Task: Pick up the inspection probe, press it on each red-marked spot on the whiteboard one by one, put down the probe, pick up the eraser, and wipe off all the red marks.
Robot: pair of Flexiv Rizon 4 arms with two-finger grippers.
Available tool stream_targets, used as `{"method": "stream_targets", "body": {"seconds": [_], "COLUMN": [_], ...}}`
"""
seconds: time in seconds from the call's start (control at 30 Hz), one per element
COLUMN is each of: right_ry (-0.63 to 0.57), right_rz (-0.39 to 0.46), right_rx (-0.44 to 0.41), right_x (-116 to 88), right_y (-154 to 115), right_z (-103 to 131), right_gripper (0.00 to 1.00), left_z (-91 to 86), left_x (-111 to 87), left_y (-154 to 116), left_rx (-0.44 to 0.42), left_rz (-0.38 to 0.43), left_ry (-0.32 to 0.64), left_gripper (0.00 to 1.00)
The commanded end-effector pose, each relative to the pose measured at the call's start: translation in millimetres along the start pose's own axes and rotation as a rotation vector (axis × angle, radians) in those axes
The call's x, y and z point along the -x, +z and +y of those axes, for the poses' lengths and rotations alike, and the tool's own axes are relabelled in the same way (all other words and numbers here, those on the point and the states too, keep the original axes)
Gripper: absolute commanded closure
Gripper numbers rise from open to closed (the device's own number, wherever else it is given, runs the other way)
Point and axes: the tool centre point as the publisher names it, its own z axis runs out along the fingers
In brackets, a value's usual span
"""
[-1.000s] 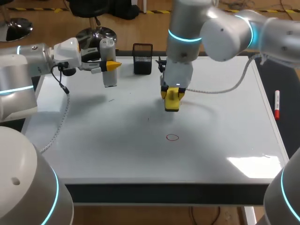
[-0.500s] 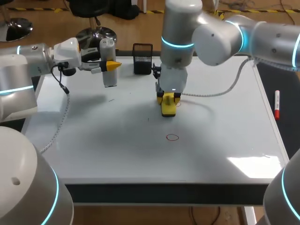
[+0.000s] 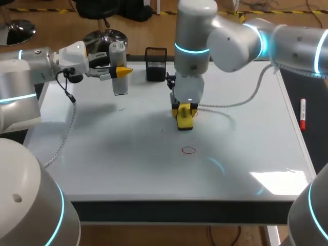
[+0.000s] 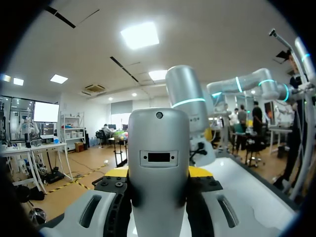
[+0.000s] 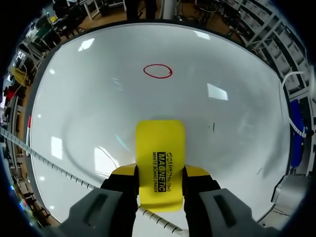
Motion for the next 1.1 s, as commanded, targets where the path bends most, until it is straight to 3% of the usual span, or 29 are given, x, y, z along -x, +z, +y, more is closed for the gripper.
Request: {"method": "stream_targets", "body": {"seconds": [0.03, 0.8, 1.1], "right_ry": [-0.001, 0.077, 0.098], "right_rz": [0.003, 0.045, 0.053], "right_rx": [0.009, 0.066, 0.070], "right_x": [-4.2, -62.3, -74.9], "right_y": [12.3, 31.7, 30.6], "right_z": [-7.0, -0.4, 1.6], "right_gripper": [1.00, 1.00, 1.00], "left_z": [-0.5, -0.5, -0.5], "left_x": [-0.2, -0.2, -0.2], "left_y": [0.2, 0.2, 0.2], "left_rx": [-0.001, -0.001, -0.001], "left_rz": [-0.001, -0.001, -0.001], "left_ry": [0.002, 0.002, 0.002], "left_gripper": [1.00, 1.00, 1.00]}}
